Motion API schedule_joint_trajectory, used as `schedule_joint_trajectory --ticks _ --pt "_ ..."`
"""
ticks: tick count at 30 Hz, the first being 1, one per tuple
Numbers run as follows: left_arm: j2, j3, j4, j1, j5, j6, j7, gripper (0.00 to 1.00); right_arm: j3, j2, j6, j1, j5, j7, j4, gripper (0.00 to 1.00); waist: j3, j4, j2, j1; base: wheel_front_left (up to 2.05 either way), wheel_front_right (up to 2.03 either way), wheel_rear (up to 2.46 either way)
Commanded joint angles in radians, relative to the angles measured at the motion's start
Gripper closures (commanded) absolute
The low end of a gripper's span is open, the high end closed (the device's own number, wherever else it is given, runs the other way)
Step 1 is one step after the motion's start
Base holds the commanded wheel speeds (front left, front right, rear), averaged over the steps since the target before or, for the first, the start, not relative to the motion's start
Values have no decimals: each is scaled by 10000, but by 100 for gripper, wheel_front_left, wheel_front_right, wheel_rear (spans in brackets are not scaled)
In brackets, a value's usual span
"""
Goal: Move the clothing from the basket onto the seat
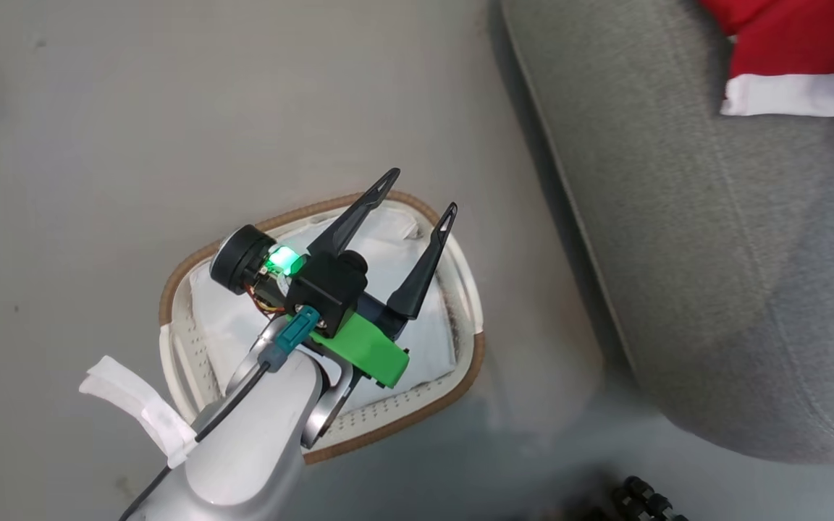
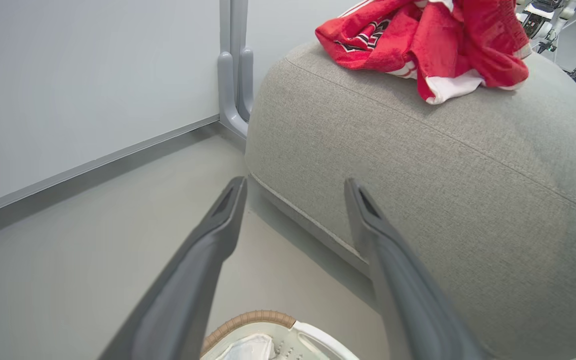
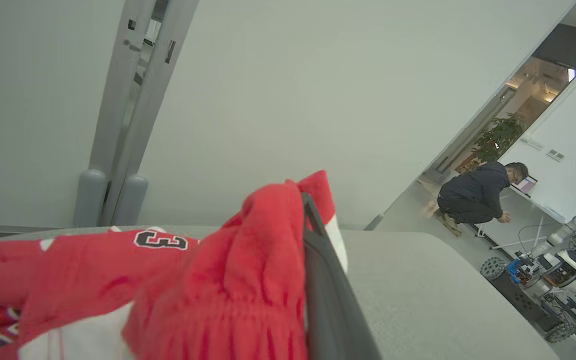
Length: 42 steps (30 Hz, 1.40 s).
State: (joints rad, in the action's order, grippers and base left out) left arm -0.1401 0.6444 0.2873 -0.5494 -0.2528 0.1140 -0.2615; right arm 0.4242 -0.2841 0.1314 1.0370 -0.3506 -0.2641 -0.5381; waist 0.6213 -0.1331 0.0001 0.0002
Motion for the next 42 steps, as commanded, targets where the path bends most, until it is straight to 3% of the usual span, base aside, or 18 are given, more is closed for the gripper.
schedule_joint_trajectory --ticks 1,5,6,8,9,24,32,42 --pt "38 -15 -43 -229 65 -42 -35 0 98 37 -15 -176 -39 -5 -115 100 727 689 -1 -2 0 0 0" --pt "16 -47 -36 -322 54 -54 -37 0 187 375 -15 -609 -118 -5 -231 100 756 590 -1 -2 0 0 0" --pt "-2 -52 -28 -326 51 -53 -36 0 189 405 -15 -676 -135 -5 -297 89 741 552 -1 -2 0 0 0" --pt "-35 -50 -7 -354 44 -45 -38 0 141 486 -15 -774 -163 -5 -384 43 672 454 -1 -2 0 0 0" --pt "-42 -54 4 -356 21 -45 -39 0 98 530 -15 -829 -157 -5 -368 0 615 392 -1 -2 0 0 0" --pt "-86 -647 -238 348 -339 -204 -29 0 -933 1308 -15 -3303 451 -4 1109 0 -755 -267 -1 -2 0 0 0" --pt "247 -1553 -550 959 -697 -232 -29 0 -1357 1362 -15 -4313 783 -4 1904 0 -1745 68 -1 -2 0 0 0" --pt "660 -3366 -785 1995 -892 -470 -30 0 -2009 1680 -15 -4407 1188 -4 2266 0 -3081 1104 -1 -2 0 0 0"
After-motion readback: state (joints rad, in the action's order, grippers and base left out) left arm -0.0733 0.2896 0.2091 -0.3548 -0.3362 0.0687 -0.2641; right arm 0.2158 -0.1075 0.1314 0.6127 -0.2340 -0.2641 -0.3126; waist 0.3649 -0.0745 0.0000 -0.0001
